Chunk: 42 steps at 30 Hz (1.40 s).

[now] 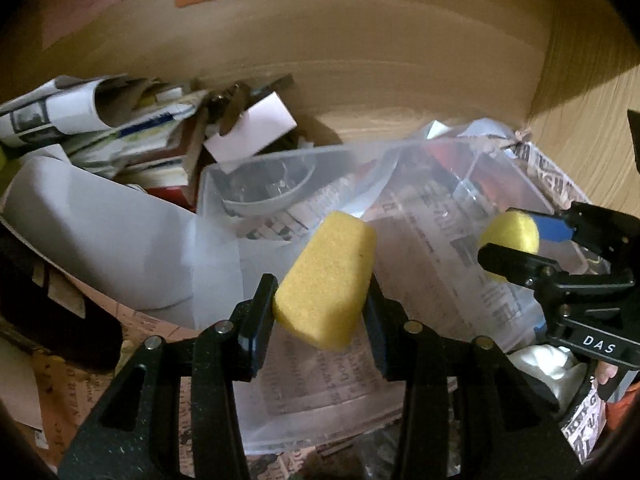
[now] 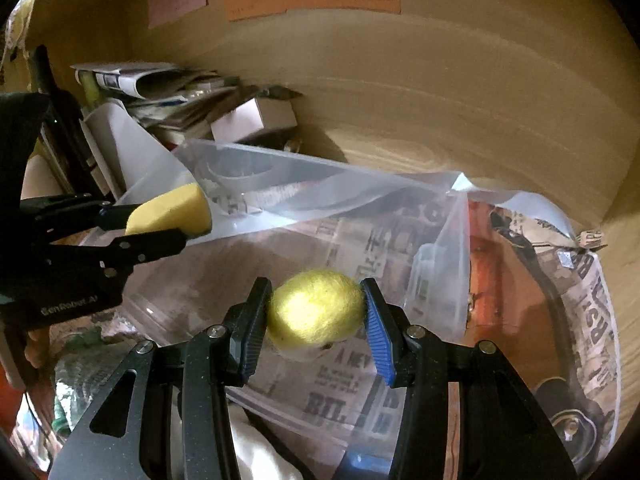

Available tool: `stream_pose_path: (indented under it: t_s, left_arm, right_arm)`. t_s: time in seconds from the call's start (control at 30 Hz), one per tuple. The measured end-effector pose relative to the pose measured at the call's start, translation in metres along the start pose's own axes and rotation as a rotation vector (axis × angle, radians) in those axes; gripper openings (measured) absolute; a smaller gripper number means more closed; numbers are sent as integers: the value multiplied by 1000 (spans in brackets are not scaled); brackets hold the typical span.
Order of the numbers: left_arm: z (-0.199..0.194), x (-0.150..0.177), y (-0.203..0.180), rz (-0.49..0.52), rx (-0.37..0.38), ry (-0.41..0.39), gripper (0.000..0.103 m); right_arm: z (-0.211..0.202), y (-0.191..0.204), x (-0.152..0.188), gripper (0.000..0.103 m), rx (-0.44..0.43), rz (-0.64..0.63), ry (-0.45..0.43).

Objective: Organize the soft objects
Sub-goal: 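Carry the sponge and ball over the clear box and open both grippers to drop them, then grasp the bagged steel wool pad with the left gripper while the right gripper grasps the black strap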

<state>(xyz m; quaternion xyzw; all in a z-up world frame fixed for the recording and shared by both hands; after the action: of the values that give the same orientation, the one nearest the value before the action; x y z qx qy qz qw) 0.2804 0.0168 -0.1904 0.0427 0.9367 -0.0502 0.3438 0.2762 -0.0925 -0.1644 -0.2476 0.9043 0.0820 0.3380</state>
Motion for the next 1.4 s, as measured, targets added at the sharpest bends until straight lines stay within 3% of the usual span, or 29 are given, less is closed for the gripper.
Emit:
stream_pose_path:
  t_s: [0.13,0.3,0.47,0.53,0.67,0.93,1.2,1.4]
  left_arm:
    - [3,-1,-2,5,-3,1,43]
    - [1,-4,-1,-2,6,-7,56]
    - [-14,-9,0,-7,2,-49,66]
    - [-24,-11,0,-11,2,-69,68]
    - [-46,-15,0,-25,8,-123,76]
    - [-102,-12,-4,-12,-29,-253,100]
    - [-119,23,-19,1,-21,-249,102]
    - [-108,57,-29,-3,-2,-188,102]
  right_arm:
    - [1,-1,2,44,-6,9,11]
    - [-5,-3,-1,66,6,23,-18]
    - [-23,-6,-9,71,3,39,-63]
    - [-34,-7,-11,72,-2,46,-87]
    - [-63,-6,-14,84,-7,53,-154]
    - [-111,0,2,87,2,35,-244]
    - [-126,10,38,95,-5,50,-244]
    - [-110,20,71,95,-7,48,-167]
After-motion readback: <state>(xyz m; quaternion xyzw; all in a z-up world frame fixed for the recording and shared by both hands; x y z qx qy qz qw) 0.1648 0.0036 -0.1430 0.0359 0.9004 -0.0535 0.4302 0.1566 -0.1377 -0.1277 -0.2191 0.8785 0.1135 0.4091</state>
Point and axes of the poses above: each gripper's, at about its wrist camera, not at the fingertips, and z roughly the way its jaws point, y to its left, x to its underside, the point moved 10 cm from there along z, roughly the way its jaws point, and after that the axes turned 5 degrees about x, right-handed, at the moved point
